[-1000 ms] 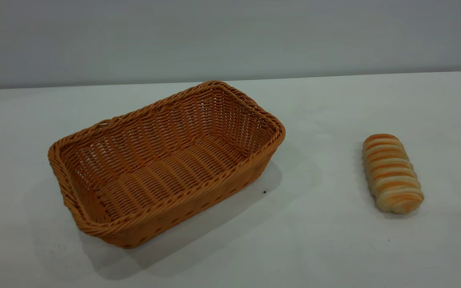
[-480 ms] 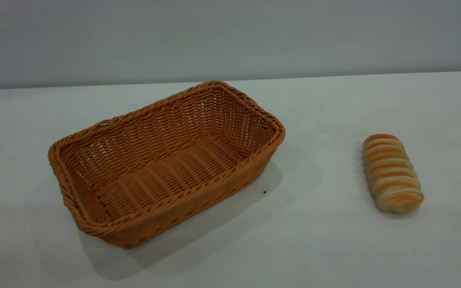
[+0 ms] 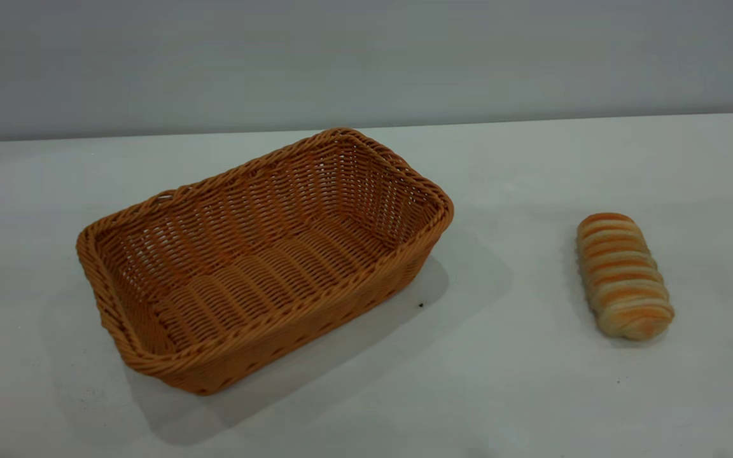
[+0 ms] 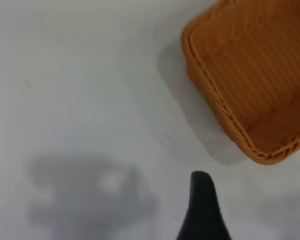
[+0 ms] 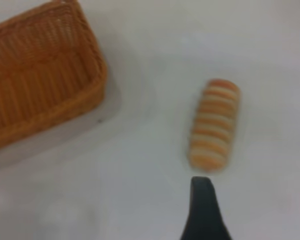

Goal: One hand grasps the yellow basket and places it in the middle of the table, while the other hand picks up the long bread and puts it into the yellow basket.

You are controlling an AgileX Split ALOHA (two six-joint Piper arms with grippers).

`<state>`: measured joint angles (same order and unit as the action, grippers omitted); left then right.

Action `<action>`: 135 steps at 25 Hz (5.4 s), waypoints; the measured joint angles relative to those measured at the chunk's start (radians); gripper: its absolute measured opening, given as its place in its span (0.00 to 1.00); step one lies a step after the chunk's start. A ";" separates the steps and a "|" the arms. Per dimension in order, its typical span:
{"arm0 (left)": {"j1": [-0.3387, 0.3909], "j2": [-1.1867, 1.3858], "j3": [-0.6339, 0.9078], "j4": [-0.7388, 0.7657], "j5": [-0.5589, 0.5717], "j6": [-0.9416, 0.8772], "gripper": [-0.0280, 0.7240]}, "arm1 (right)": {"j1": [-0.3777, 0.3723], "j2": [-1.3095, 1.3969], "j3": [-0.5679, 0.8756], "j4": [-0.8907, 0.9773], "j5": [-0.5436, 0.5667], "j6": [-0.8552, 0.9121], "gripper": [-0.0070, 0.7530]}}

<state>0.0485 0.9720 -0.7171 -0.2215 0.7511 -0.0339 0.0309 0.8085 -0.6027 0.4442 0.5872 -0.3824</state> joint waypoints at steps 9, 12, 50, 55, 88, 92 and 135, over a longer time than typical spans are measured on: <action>-0.002 0.550 -0.067 -0.124 -0.236 -0.003 0.81 | 0.000 0.373 -0.082 0.568 -0.157 -0.556 0.77; -0.026 0.698 -0.096 -0.193 -0.311 0.016 0.81 | 0.000 0.448 -0.089 0.749 -0.155 -0.733 0.77; -0.200 1.406 -0.819 -0.366 -0.079 0.414 0.18 | -0.023 1.117 -0.296 0.832 -0.298 -0.834 0.77; -0.201 1.426 -0.836 -0.375 -0.061 0.382 0.30 | -0.037 1.276 -0.382 0.782 -0.278 -0.774 0.77; -0.201 0.561 -0.847 -0.067 0.411 0.325 0.82 | 0.382 1.202 -0.642 0.545 -0.145 -0.524 0.18; -0.201 0.531 -0.847 -0.052 0.417 0.323 0.82 | 0.415 1.292 -0.677 0.544 -0.162 -0.524 0.48; -0.201 -0.589 0.229 0.148 0.377 0.092 0.82 | 0.255 -0.551 0.131 -0.339 0.529 0.246 0.79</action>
<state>-0.1529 0.3831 -0.4884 -0.0732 1.1276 0.0581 0.2861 0.2579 -0.4715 0.1047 1.1161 -0.1362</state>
